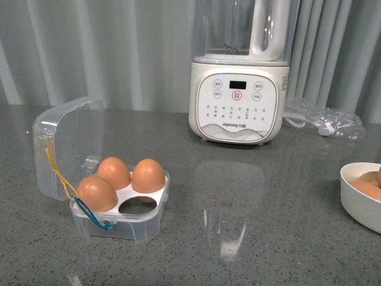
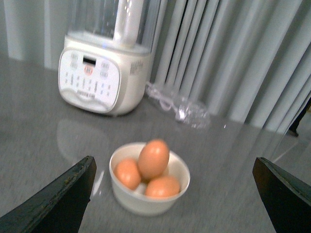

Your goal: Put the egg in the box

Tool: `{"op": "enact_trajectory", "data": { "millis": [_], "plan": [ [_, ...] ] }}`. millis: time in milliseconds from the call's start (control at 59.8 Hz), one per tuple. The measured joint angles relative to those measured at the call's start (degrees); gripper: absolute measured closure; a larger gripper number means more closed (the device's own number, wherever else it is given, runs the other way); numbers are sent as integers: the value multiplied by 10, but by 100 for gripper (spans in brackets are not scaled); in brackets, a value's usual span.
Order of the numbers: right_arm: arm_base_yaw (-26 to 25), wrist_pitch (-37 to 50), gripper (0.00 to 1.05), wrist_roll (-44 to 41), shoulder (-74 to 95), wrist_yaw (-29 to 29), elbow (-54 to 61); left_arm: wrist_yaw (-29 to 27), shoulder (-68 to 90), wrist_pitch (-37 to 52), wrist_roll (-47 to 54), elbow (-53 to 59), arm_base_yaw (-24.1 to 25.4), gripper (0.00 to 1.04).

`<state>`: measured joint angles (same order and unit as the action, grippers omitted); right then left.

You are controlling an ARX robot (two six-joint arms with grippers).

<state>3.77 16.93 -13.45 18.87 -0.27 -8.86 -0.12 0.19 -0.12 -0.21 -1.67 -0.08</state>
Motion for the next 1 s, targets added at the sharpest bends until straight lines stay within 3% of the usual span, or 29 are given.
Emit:
{"op": "enact_trajectory", "data": {
  "millis": [50,151,334,552,753,1003],
  "plan": [
    [-17,87,7,-3,94,-12,-47,0,0,0,0,0,0,7],
    [-42,139,7,26,232,-35,-128,0,0,0,0,0,0,7],
    [-73,74,7,113,402,-64,-238,0,0,0,0,0,0,7],
    [-94,4,7,160,487,-91,-309,0,0,0,0,0,0,7],
    [-97,-48,7,169,527,-99,-332,0,0,0,0,0,0,7],
    [-88,-48,7,156,578,-89,-353,0,0,0,0,0,0,7]
  ]
}}
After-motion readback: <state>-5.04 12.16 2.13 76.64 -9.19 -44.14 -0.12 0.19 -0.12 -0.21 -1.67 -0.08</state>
